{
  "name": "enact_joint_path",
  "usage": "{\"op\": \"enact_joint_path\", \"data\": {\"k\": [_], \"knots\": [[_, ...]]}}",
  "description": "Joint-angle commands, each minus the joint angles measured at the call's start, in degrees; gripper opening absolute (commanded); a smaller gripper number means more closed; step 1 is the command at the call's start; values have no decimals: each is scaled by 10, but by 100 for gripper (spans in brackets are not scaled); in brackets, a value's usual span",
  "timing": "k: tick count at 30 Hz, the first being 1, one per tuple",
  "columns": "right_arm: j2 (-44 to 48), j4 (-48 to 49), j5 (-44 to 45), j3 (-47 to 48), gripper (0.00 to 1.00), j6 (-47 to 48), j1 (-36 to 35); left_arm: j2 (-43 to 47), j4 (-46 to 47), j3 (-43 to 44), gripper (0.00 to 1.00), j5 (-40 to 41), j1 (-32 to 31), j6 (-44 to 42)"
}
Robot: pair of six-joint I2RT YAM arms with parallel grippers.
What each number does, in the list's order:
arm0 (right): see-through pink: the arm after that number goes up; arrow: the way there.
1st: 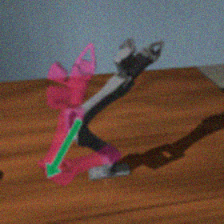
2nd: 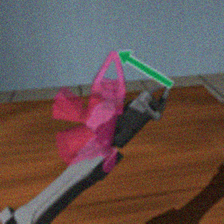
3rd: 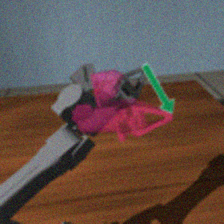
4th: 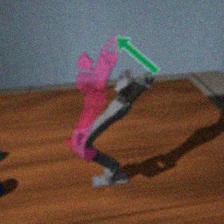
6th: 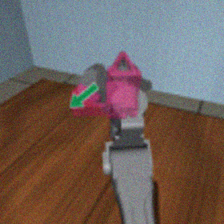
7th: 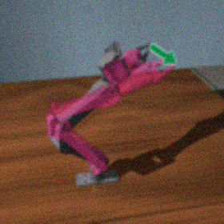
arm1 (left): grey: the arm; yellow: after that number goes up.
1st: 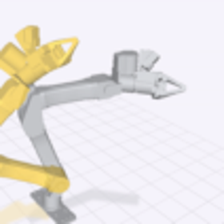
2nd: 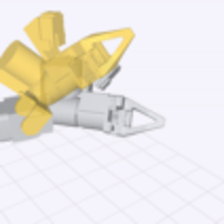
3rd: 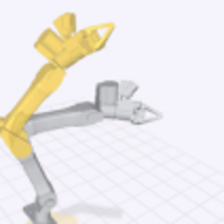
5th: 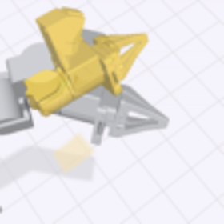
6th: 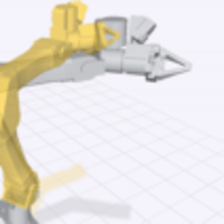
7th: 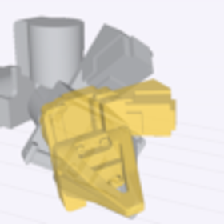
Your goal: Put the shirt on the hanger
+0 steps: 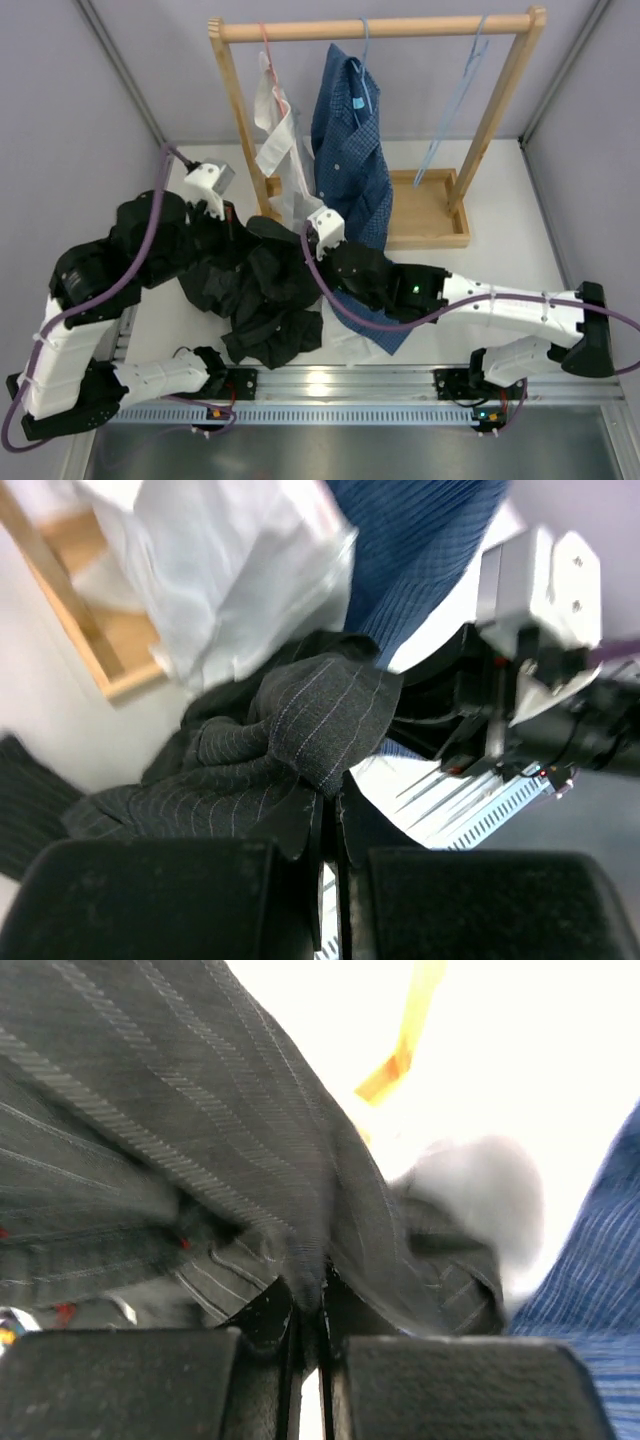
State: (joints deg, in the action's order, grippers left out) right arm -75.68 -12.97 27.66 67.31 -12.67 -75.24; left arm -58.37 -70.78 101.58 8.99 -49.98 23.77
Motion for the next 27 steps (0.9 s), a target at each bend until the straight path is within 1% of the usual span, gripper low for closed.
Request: {"op": "enact_joint_path", "data": {"k": [1,2,3,4,6,7,9,10,11,12,13,14,15,16,17,18,19,21,22,23,24,25,26,27], "knots": [[44,-90,-9,200,0,54,-33,21,64,104,0,-19,-2,-78],[39,-120,-1,239,0,76,-46,21,84,120,0,-58,-2,-92],[35,-176,8,282,0,83,-61,22,97,134,2,-70,-1,-104],[30,-202,18,364,0,88,-90,21,106,146,3,-71,-1,-121],[5,-262,31,450,0,85,-110,11,120,180,5,-58,-1,-137],[-8,-327,37,529,0,76,-123,7,122,188,6,-55,-2,-144],[-30,-377,63,579,0,40,-127,-5,133,183,7,-42,-2,-156],[-33,-420,74,595,0,25,-128,-7,138,172,7,-40,-2,-153],[-29,-435,87,590,0,-2,-127,-10,142,156,7,-39,-1,-150],[-23,-450,126,575,0,-16,-128,-12,148,110,7,-35,-2,-146],[-15,-464,152,531,0,-33,-128,-12,159,80,6,-13,-2,-132],[5,-492,202,502,0,-77,-127,-10,165,49,3,5,-1,-124],[19,-506,220,469,0,-102,-128,-4,173,-19,1,25,-2,-112],[32,-516,230,396,0,-131,-127,1,184,-56,0,72,-2,-81],[62,-521,234,357,0,-184,-126,17,192,-93,0,93,-2,-61],[77,-522,233,317,0,-210,-127,26,203,-131,0,109,-2,-47],[95,-522,232,250,0,-252,-124,38,227,-205,0,137,-1,-16],[101,-516,223,197,0,-285,-119,70,246,-268,0,157,-2,12],[102,-504,217,150,0,-295,-119,82,253,-312,0,166,-2,33],[107,-480,181,125,0,-286,-119,99,260,-328,0,181,-1,43],[113,-411,157,97,0,-273,-119,106,266,-342,0,183,-2,48],[124,-379,133,51,2,-257,-119,112,274,-362,0,176,-1,48],[130,-355,97,35,7,-247,-119,115,288,-367,0,142,-2,43],[135,-319,85,10,28,-238,-119,114,292,-368,0,115,-2,36]]}}
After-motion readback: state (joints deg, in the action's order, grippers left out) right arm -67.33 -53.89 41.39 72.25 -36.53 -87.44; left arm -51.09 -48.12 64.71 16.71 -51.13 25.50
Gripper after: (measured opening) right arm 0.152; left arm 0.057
